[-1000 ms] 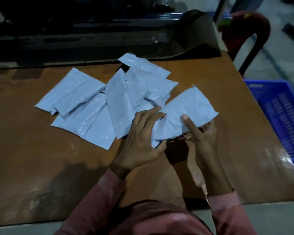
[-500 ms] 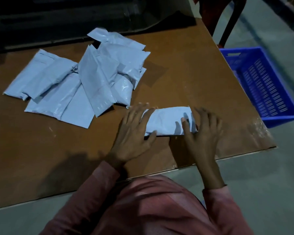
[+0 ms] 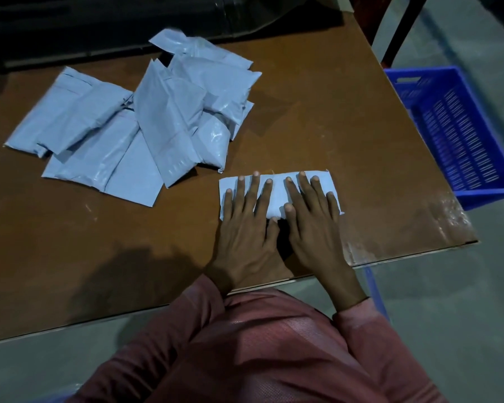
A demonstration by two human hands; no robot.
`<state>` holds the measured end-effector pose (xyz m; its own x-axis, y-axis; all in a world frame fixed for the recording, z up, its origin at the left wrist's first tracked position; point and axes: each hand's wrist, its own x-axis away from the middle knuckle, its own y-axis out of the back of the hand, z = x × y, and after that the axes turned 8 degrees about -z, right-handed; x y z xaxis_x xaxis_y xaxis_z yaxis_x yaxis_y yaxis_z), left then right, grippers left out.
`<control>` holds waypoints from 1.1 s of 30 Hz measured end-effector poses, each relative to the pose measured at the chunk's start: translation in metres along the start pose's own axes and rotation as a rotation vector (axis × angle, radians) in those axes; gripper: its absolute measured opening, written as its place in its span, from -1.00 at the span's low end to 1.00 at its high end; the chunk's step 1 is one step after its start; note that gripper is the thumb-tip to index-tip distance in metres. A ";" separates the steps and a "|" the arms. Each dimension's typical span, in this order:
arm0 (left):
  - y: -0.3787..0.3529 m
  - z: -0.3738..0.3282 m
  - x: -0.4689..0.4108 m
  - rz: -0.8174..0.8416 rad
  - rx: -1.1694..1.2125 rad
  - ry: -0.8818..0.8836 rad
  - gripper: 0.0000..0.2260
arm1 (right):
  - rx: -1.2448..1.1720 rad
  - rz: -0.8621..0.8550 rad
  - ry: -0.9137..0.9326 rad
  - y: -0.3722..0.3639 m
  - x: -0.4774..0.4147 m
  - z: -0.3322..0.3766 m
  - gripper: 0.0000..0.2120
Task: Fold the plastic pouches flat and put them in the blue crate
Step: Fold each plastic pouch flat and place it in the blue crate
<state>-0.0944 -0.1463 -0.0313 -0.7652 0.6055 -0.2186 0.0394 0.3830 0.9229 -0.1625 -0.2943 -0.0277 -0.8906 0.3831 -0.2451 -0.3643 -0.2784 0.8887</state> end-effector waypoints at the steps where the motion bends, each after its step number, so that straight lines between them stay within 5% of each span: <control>1: -0.002 0.003 0.000 0.000 -0.002 0.003 -0.40 | 0.017 -0.002 0.000 -0.002 0.000 -0.001 -0.52; 33: -0.025 0.011 -0.003 0.080 -0.227 -0.016 -0.35 | 0.221 0.050 0.011 -0.019 0.003 -0.004 -0.46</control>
<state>-0.0861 -0.1497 -0.0569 -0.7553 0.6390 -0.1453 -0.0477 0.1675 0.9847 -0.1590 -0.2910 -0.0469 -0.9095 0.3637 -0.2014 -0.2519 -0.0964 0.9629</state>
